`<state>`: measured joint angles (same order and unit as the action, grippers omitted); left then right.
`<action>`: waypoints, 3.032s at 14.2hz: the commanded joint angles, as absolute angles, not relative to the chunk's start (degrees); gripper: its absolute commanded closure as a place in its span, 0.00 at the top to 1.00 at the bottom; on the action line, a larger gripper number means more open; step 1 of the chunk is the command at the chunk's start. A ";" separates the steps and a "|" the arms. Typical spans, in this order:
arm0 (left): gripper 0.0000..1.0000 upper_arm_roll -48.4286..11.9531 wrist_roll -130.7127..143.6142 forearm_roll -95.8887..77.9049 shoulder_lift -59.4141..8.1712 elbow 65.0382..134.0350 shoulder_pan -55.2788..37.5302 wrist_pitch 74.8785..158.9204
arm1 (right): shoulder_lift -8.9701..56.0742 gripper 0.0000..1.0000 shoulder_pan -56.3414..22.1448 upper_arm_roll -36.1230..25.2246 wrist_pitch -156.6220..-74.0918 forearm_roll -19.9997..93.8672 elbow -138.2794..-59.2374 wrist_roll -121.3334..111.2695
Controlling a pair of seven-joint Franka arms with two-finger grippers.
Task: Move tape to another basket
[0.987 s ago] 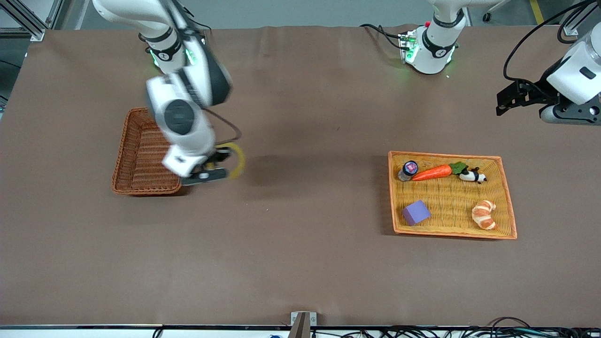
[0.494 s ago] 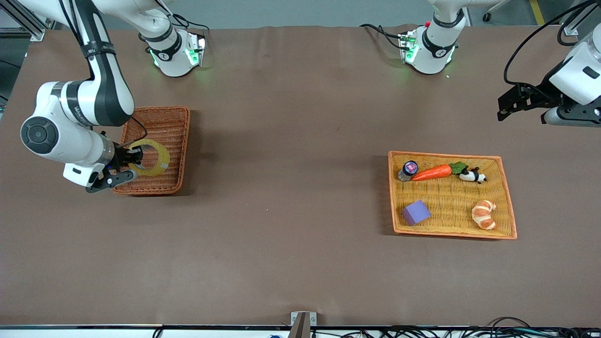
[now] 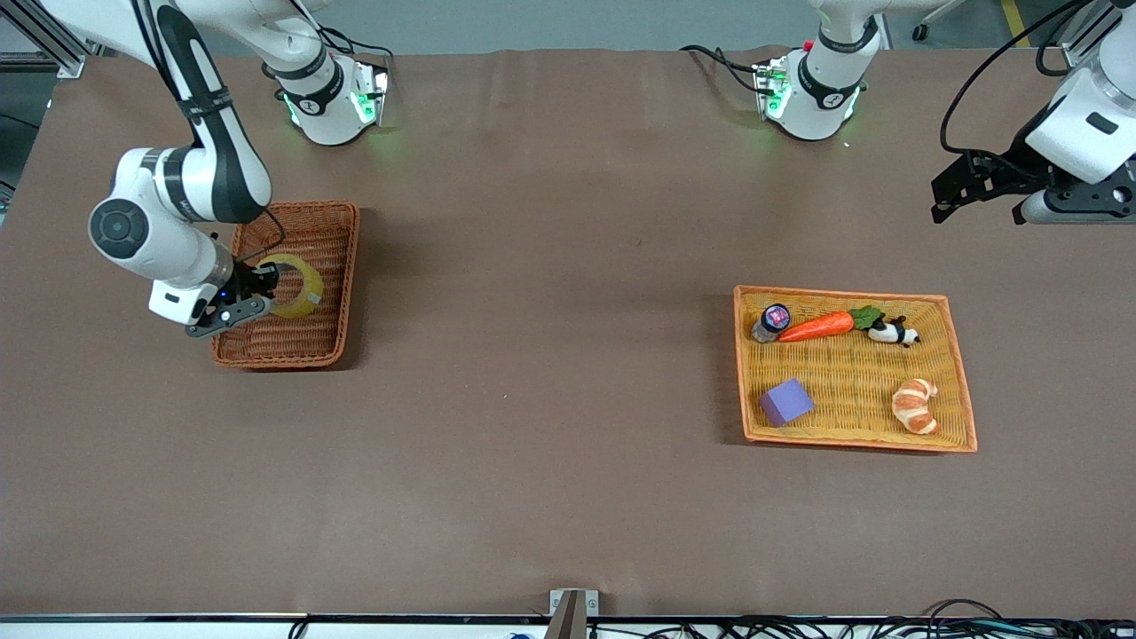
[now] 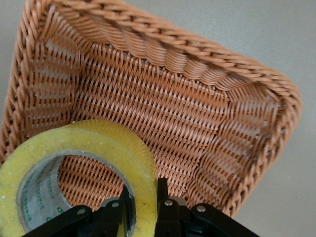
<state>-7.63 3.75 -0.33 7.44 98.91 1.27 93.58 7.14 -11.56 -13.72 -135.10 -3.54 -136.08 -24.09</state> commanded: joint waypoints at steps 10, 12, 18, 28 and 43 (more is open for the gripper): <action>1.00 -7.65 1.67 0.09 6.94 97.29 1.49 93.78 | 6.24 0.90 -9.75 -12.57 -141.51 -4.39 -140.71 -25.14; 1.00 -7.65 1.67 0.09 6.94 97.29 1.49 93.78 | 5.98 1.00 -9.75 -12.57 -139.50 -4.31 -140.10 -24.96; 1.00 -7.56 1.58 0.09 5.80 96.07 1.49 93.17 | 0.27 1.00 -10.11 -12.39 -118.09 -3.52 -124.76 -17.95; 1.00 -7.29 1.76 0.00 5.36 95.27 1.58 91.05 | 0.61 1.00 -11.69 -12.13 -92.12 -3.34 -89.49 -1.23; 1.00 -7.38 1.93 0.18 3.96 93.52 1.41 90.44 | 0.79 1.00 -2.37 -3.78 -84.64 2.11 -83.94 3.95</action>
